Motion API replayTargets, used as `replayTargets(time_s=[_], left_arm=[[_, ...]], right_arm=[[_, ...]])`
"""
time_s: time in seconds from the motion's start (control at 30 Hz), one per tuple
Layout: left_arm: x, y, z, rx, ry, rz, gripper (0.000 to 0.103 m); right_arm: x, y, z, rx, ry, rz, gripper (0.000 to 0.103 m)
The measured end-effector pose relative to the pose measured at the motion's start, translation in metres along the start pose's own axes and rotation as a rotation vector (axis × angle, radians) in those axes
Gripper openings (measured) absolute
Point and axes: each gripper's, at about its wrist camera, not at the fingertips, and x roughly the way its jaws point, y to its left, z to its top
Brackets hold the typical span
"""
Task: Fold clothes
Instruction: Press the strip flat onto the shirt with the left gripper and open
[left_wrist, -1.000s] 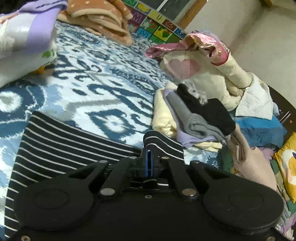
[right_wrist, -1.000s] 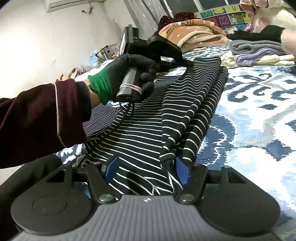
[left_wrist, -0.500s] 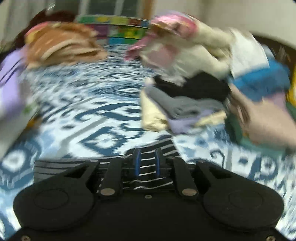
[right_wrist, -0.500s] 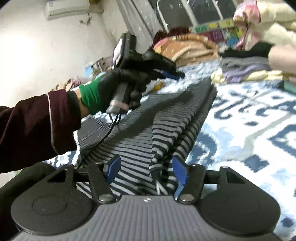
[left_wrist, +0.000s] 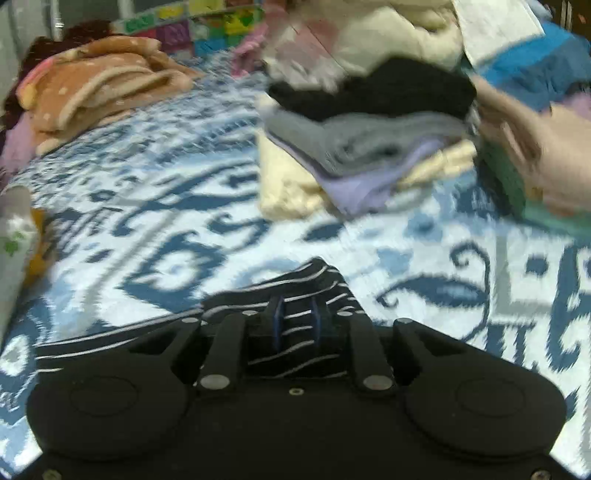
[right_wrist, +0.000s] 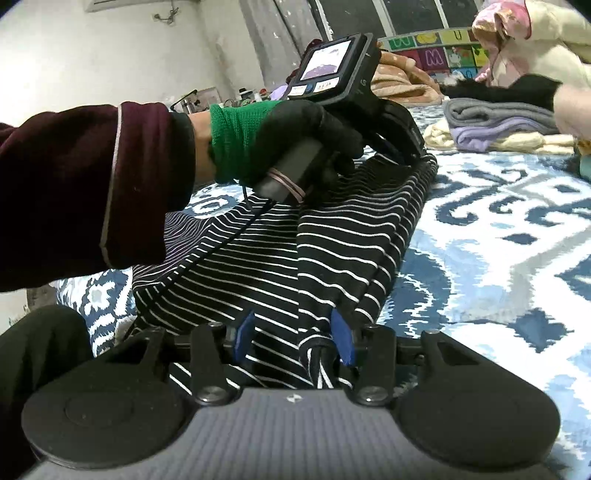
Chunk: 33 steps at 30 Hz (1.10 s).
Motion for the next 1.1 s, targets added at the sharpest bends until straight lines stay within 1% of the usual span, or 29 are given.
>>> replayTargets(time_s=[0.1, 0.17, 0.23, 0.3, 0.37, 0.4, 0.43, 0.47, 0.53, 0.63, 0.7, 0.77, 0.8, 0.83, 0.87, 1.0, 1.07, 1.1], left_arm=[[-0.033, 0.003, -0.003, -0.015, -0.062, -0.025, 0.015], [-0.052, 0.001, -0.008, -0.011, -0.089, -0.039, 0.015], [-0.067, -0.003, -0.014, -0.004, -0.102, -0.080, 0.015], [-0.068, -0.009, -0.018, 0.001, -0.094, -0.097, 0.015], [-0.056, -0.013, -0.018, 0.017, -0.061, -0.080, 0.015], [-0.049, -0.016, -0.019, 0.026, -0.043, -0.068, 0.015], [-0.042, -0.018, -0.019, 0.035, -0.026, -0.056, 0.015], [-0.038, -0.018, -0.016, 0.033, -0.024, -0.052, 0.015], [-0.032, -0.016, -0.006, 0.008, -0.045, -0.060, 0.015], [-0.017, -0.013, 0.011, -0.042, -0.049, -0.069, 0.015], [-0.001, -0.013, 0.017, -0.048, -0.025, -0.057, 0.015], [0.017, -0.010, 0.016, -0.067, 0.026, -0.046, 0.015], [0.025, -0.007, 0.014, -0.091, 0.046, -0.052, 0.015], [0.033, -0.003, 0.012, -0.115, 0.066, -0.058, 0.015], [0.037, -0.002, 0.011, -0.126, 0.074, -0.062, 0.016], [0.036, -0.002, 0.014, -0.109, 0.078, -0.068, 0.018], [0.028, 0.009, 0.017, -0.160, 0.066, -0.087, 0.018], [0.020, 0.015, 0.017, -0.205, 0.038, -0.101, 0.019]], right_arm=[[-0.010, 0.000, 0.001, 0.002, -0.029, 0.019, 0.048], [-0.012, 0.000, 0.002, 0.002, -0.033, 0.025, 0.048], [-0.013, 0.000, 0.002, 0.001, -0.036, 0.031, 0.048], [-0.011, 0.001, 0.001, -0.006, -0.026, 0.034, 0.048], [-0.004, 0.005, -0.001, -0.033, 0.014, 0.022, 0.049], [-0.002, 0.007, -0.002, -0.049, 0.031, 0.002, 0.049], [-0.003, 0.008, -0.003, -0.062, 0.030, -0.015, 0.049], [-0.005, 0.009, -0.003, -0.062, 0.018, -0.014, 0.049], [-0.014, 0.010, -0.001, -0.060, -0.034, -0.016, 0.049], [-0.023, 0.014, -0.003, -0.101, -0.114, -0.038, 0.049], [-0.017, 0.016, -0.002, -0.117, -0.118, -0.043, 0.049], [-0.011, 0.017, -0.002, -0.132, -0.119, -0.049, 0.050], [-0.002, 0.016, -0.002, -0.122, -0.073, -0.052, 0.050], [0.011, 0.014, -0.004, -0.116, 0.005, -0.076, 0.051], [0.015, 0.015, -0.006, -0.130, 0.026, -0.095, 0.051], [0.014, 0.010, -0.004, -0.101, 0.033, -0.074, 0.051], [0.014, 0.011, -0.005, -0.106, 0.032, -0.073, 0.051], [0.014, 0.012, -0.005, -0.114, 0.032, -0.075, 0.051]])
